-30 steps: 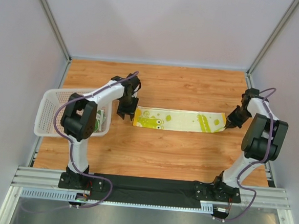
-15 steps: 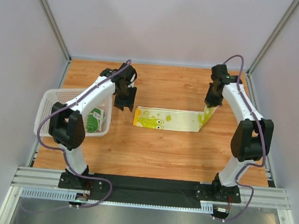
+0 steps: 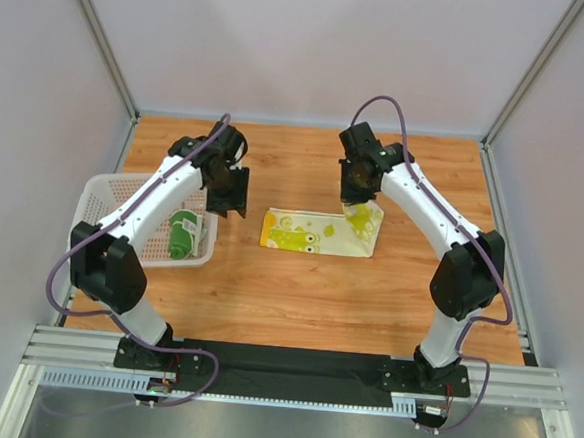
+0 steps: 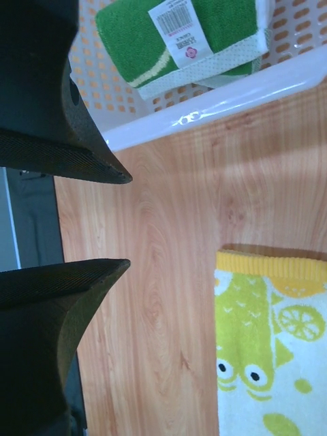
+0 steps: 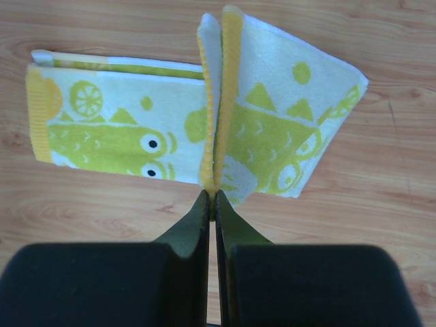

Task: Roll the towels
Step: Fold the towel

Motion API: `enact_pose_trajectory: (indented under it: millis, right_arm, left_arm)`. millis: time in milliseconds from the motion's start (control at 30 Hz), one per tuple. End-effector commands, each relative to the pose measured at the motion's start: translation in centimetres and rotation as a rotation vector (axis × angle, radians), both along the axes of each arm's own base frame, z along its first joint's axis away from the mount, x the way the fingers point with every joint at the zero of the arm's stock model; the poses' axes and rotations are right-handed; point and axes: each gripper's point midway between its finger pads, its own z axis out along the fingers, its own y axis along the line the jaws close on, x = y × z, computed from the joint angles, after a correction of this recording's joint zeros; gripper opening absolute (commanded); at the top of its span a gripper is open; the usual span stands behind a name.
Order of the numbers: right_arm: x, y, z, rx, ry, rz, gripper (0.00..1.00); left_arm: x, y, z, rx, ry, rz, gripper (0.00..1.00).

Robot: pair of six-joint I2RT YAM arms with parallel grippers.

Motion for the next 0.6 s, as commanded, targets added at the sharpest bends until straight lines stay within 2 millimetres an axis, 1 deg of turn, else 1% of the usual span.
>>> enact_pose_trajectory:
  millis: [0,67,100,167,233,400,567]
  right_arm:
    - [0.7,2.6,1.0,0.037,-0.033,0.048,0.0]
    - [0.4,4.2,1.3,0.052,-0.039,0.084,0.0]
    - [0.3,4.7,0.9,0.047,-0.03,0.095,0.0]
    - [0.0,6.0,0.7,0.05,-0.027,0.125,0.0]
    - [-0.1,6.8,0.7,0.055,-0.025,0.142,0.0]
    - [-0.9,9.2,0.9,0.069,-0.029,0.2,0.0]
    - [-1.7,11.3,0.3,0.068,-0.019,0.248,0.0]
  left_arm:
    - [-1.1,0.8,0.9,-0.005,-0.012,0.031,0.55]
    - [-1.4,1.3,0.6,0.005,-0.004,0.039,0.55]
    - [-1.5,1.4,0.7,0.004,-0.011,0.045,0.55]
    - [-1.8,1.7,0.7,0.008,-0.009,0.047,0.55]
    - [-1.9,2.1,0.7,0.014,-0.012,0.056,0.55]
    - [-2.4,2.7,0.9,0.015,-0.017,0.07,0.55]
    - [-2.7,3.1,0.8,0.017,-0.016,0.076,0.55]
